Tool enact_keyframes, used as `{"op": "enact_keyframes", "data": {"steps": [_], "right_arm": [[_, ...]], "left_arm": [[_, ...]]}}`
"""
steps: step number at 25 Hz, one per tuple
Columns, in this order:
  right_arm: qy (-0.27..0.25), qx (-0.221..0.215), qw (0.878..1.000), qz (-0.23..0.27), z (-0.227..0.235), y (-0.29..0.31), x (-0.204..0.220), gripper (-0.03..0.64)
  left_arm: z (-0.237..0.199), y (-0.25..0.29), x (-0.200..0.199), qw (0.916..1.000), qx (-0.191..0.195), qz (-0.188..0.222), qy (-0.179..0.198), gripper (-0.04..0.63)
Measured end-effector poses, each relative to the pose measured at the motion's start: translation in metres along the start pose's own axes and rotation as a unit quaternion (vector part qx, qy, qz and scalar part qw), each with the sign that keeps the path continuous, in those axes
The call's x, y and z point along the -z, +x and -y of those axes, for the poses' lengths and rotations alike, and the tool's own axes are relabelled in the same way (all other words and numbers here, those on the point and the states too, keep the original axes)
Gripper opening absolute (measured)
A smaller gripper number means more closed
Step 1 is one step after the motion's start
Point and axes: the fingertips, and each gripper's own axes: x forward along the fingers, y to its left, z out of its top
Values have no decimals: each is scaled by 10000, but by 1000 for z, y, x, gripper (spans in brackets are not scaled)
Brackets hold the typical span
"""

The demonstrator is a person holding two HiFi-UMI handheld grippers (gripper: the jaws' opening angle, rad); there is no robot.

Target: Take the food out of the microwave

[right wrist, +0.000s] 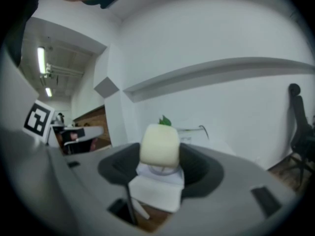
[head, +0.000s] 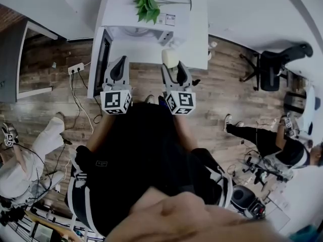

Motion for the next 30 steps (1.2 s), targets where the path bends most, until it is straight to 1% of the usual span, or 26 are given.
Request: {"op": "enact_keyframes", "data": {"steps": [7, 17, 30], "right_arm": [[-84, -22, 9999, -59, 0, -1, 4, 281], [-103, -28, 9999, -63, 4, -3, 5, 281], [-131, -90, 9998, -79, 2, 4, 3, 281]], "left_arm": [[-5, -1, -1, 9999, -105, 15, -31, 31], [2, 0, 2, 9999, -64, -8, -87, 31], [-1, 6, 5, 9999, -79, -40, -83, 31]]}}
